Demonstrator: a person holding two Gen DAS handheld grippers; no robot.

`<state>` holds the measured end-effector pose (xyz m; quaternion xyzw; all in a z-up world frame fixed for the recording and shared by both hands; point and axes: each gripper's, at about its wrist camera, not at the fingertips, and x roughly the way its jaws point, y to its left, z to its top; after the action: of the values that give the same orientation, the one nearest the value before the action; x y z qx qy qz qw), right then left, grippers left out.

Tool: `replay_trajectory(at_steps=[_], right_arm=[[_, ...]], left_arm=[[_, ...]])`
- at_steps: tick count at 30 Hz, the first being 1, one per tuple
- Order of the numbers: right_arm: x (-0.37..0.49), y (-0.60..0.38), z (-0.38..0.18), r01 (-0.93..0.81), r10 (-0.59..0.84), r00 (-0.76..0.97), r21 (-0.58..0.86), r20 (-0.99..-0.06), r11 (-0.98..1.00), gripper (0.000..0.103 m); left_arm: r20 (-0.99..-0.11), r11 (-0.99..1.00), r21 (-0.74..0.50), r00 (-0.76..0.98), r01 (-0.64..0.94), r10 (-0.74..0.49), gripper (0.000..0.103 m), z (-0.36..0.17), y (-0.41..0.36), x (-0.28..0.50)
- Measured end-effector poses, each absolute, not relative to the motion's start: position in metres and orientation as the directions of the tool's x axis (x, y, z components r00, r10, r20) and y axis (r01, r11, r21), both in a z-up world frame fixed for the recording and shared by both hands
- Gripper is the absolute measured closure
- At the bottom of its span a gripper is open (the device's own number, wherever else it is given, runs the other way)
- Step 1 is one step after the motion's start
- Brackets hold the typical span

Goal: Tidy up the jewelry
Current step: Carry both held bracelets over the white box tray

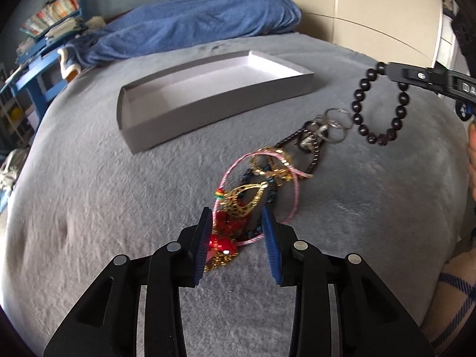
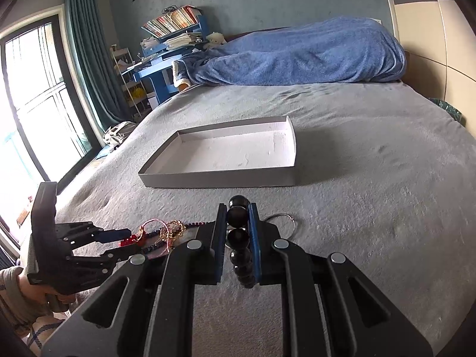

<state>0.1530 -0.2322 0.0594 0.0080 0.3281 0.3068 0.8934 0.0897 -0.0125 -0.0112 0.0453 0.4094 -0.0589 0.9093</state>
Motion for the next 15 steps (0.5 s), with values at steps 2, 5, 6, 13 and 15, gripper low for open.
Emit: replay_trajectory(at_steps=[2, 5, 6, 13, 15], right_arm=[[0.153, -0.232, 0.058, -0.542, 0.554, 0.596, 0.218, -0.582, 0.812, 0.089], [0.153, -0.233, 0.058, -0.541, 0.554, 0.595, 0.219, -0.582, 0.812, 0.089], [0.152, -0.233, 0.057, -0.54, 0.554, 0.596, 0.22, -0.582, 0.812, 0.089], [0.15, -0.233, 0.062, -0.541, 0.559, 0.602, 0.224, -0.569, 0.811, 0.089], [0.15, -0.233, 0.065, -0.543, 0.56, 0.604, 0.223, -0.566, 0.81, 0.089]], left_arm=[[-0.749, 0.991, 0.017, 0.658, 0.132, -0.075, 0.083, -0.011, -0.009, 0.089], [-0.728, 0.992, -0.001, 0.68, 0.129, -0.089, 0.095, -0.004, -0.004, 0.084], [-0.721, 0.991, -0.003, 0.686, 0.13, -0.093, 0.095, -0.002, -0.003, 0.083], [-0.651, 0.99, -0.03, 0.749, 0.139, -0.125, 0.095, 0.03, 0.001, 0.069], [-0.632, 0.99, -0.026, 0.765, 0.14, -0.125, 0.095, 0.042, 0.002, 0.068]])
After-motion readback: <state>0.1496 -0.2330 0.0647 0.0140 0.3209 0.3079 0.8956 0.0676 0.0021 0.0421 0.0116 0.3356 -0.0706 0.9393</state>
